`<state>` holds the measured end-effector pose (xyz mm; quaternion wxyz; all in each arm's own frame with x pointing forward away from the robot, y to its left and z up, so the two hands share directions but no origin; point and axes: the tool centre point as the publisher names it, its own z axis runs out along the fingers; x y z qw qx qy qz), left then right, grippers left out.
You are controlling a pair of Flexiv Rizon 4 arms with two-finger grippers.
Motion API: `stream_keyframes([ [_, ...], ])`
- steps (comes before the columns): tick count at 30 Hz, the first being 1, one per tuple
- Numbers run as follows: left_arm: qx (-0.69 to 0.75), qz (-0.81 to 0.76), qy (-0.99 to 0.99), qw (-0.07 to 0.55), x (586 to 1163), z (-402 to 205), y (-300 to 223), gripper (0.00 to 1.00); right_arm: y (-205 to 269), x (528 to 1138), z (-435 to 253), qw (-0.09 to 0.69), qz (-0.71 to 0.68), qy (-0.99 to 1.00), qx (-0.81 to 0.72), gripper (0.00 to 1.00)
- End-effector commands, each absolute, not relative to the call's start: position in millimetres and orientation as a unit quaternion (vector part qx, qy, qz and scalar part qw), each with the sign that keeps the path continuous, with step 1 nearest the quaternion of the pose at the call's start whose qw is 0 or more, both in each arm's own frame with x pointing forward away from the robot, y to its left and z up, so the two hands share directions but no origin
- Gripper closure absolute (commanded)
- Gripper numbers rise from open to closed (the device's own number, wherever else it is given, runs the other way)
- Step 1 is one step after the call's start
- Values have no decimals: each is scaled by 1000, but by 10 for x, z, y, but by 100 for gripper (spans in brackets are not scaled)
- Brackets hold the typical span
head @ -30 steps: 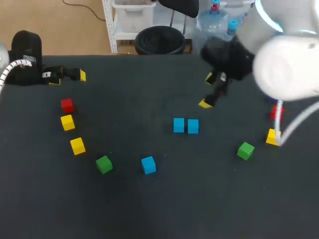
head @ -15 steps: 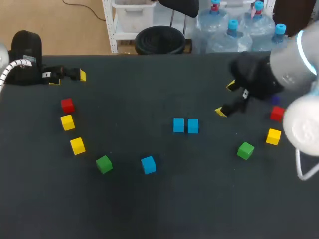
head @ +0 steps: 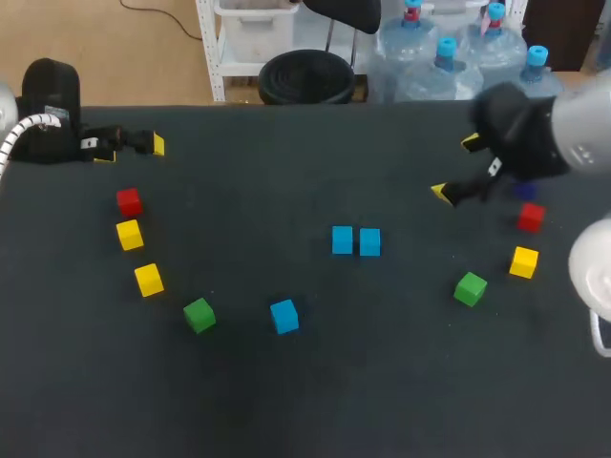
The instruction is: Place the blue cubes, place green cubes on the blue cubes, place the yellow cubes on the green cubes, then place the red cubes on the yellow cubes, and place purple cube on the red cubes.
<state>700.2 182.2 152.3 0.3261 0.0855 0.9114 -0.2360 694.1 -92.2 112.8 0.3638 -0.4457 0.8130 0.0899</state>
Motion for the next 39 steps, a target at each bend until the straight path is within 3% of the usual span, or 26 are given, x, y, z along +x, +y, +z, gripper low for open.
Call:
stream_keyframes([
  [1,88,-241,909,329,6998,1508,1843,0,-944,6875,1186,401,25,817,-414,0],
  [23,88,-241,909,329,6998,1508,1843,0,-997,6927,1246,408,35,818,-403,0],
  [39,356,-161,881,267,6194,1484,1234,0,-997,6927,1246,408,35,818,-403,0],
])
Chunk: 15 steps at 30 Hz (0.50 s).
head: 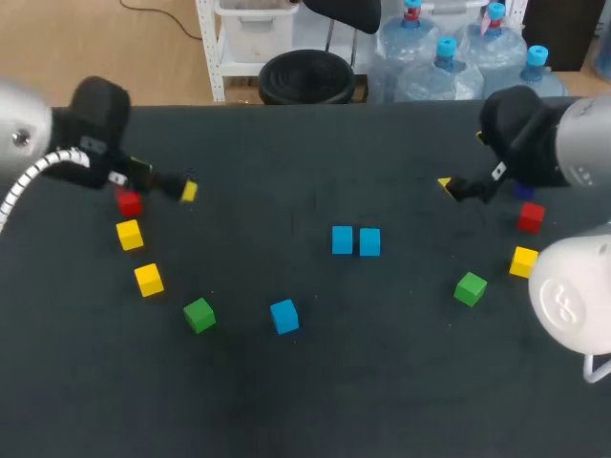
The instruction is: Place the blue cubes, place green cubes on the blue cubes, place the yellow cubes on the green cubes, then place the red cubes on the yellow cubes, and place purple cube on the red cubes.
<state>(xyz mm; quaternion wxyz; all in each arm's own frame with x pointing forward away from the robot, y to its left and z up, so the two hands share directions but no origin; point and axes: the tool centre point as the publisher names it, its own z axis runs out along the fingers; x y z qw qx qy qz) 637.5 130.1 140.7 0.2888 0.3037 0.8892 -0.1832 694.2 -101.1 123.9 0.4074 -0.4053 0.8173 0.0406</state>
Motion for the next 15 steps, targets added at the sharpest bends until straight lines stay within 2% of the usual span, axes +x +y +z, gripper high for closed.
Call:
stream_keyframes([
  [1,366,-158,879,263,6123,1473,1201,0,-997,6927,1246,408,35,818,-403,0],
  [8,423,-161,868,202,5699,1218,949,0,-997,6927,1246,408,35,818,-403,0],
  [15,428,-153,872,180,5597,1000,833,0,-997,6927,1246,408,35,818,-403,0],
])
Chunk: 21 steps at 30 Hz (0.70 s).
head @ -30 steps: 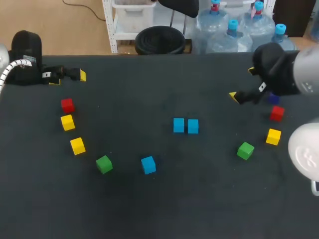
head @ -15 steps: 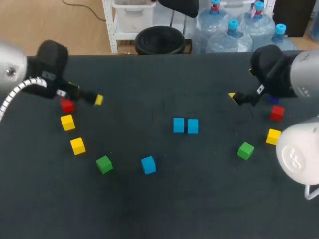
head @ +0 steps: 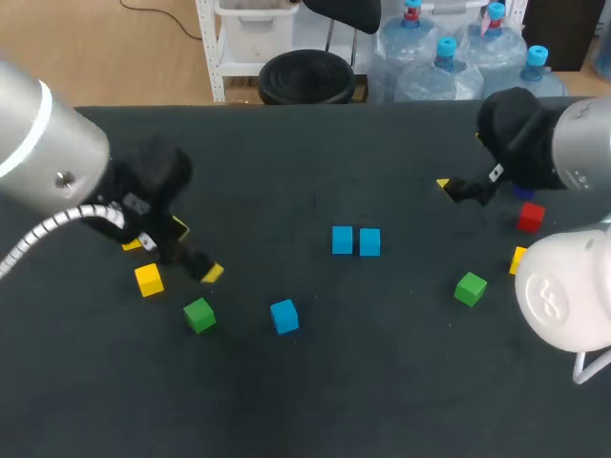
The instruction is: Place the blue cubes, place green cubes on the blue cubes, place the yellow cubes on the green cubes, then place the red cubes on the yellow cubes, and place purple cube on the red cubes.
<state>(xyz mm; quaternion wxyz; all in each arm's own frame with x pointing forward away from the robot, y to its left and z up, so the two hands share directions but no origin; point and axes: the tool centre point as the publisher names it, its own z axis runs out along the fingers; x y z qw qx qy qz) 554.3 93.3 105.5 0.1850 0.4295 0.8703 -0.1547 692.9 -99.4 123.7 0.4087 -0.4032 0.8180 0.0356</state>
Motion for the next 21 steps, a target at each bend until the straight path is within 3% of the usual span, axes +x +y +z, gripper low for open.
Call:
stream_keyframes([
  [1,429,-154,872,180,5593,983,818,0,-997,6927,1246,408,35,818,-403,0],
  [21,456,-128,867,154,5479,249,580,0,-997,6927,1246,408,35,818,-403,0],
])
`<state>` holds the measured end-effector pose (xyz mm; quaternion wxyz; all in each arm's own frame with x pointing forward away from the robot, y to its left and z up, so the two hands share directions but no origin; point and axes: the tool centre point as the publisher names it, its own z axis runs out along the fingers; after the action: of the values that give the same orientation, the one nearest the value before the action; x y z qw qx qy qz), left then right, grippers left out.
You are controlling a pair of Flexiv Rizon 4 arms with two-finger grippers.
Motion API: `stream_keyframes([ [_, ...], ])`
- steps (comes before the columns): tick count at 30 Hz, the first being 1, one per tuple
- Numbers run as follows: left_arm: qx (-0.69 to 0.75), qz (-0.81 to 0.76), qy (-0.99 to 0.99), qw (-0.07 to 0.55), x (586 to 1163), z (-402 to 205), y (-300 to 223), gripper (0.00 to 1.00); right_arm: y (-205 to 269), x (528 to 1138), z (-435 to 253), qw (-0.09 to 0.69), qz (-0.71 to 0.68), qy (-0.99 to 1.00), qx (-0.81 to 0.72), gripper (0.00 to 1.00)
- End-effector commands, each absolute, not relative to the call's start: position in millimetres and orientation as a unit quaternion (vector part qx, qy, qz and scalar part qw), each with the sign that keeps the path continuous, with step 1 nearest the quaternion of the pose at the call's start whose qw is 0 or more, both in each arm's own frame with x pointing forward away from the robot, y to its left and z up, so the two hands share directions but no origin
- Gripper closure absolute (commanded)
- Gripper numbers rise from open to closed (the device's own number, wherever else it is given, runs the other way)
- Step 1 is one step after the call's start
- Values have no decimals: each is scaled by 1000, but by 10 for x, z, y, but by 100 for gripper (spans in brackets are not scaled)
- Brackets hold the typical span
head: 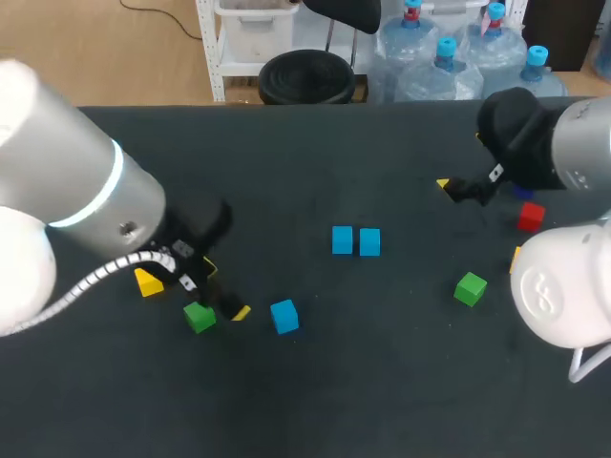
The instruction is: Place the blue cubes, place green cubes on the blue cubes, place the yellow cubes on the green cubes, then place the red cubes on the yellow cubes, and place purple cube on the red cubes.
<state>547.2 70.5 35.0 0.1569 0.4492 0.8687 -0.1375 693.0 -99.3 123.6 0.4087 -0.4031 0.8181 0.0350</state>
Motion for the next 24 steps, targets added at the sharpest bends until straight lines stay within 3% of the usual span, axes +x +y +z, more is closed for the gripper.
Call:
stream_keyframes([
  [1,459,-127,866,154,5468,242,562,0,-997,6927,1246,408,35,818,-403,0],
  [16,516,-100,838,149,5449,256,272,0,-997,6927,1246,408,35,818,-403,0],
  [24,580,-110,799,115,5414,247,258,0,-997,6927,1246,408,35,818,-403,0],
])
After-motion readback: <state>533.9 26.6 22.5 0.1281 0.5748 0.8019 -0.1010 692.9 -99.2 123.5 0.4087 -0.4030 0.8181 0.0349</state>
